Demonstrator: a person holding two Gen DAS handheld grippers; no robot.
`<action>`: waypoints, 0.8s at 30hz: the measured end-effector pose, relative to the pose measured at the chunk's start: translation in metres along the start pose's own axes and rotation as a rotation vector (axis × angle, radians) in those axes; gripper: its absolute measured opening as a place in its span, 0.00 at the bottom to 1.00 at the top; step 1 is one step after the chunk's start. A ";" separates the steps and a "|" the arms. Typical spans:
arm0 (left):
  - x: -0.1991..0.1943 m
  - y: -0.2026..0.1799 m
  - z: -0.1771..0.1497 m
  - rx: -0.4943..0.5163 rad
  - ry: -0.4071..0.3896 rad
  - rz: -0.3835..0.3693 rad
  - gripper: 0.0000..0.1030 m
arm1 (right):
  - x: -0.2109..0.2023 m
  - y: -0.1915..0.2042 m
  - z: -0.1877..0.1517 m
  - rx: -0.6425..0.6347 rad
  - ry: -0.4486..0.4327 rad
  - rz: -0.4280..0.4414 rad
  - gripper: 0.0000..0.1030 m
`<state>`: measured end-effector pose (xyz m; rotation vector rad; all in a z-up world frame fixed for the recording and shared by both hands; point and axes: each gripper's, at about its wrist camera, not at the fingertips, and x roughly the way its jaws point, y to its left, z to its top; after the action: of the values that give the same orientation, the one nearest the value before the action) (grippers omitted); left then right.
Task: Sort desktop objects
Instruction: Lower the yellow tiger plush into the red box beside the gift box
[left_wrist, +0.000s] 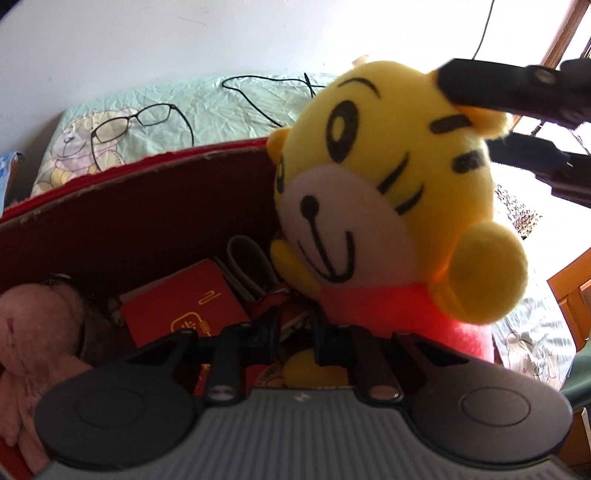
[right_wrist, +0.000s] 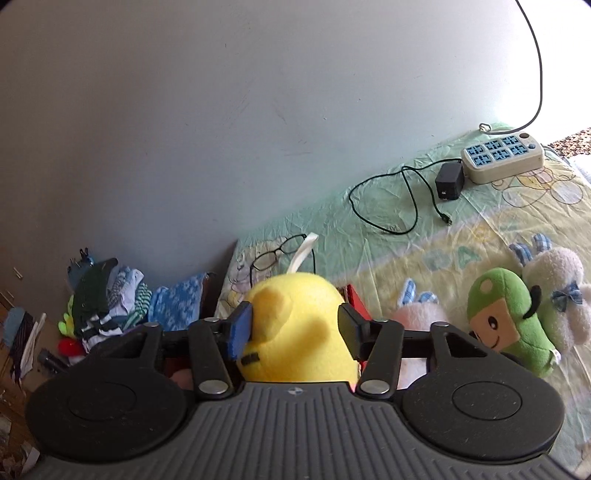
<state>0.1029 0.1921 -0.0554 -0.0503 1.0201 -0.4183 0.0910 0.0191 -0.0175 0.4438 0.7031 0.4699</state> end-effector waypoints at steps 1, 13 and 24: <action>0.000 -0.002 0.000 0.008 0.005 -0.003 0.04 | 0.005 0.000 0.000 0.003 -0.004 0.019 0.40; 0.006 -0.009 -0.006 0.018 0.054 -0.051 0.00 | 0.045 0.008 -0.009 -0.061 0.150 -0.117 0.33; 0.012 -0.008 -0.003 -0.020 0.109 -0.019 0.00 | 0.043 -0.009 -0.019 -0.013 0.089 -0.046 0.44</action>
<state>0.1028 0.1810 -0.0648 -0.0560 1.1321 -0.4321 0.1090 0.0396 -0.0566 0.3953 0.7942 0.4529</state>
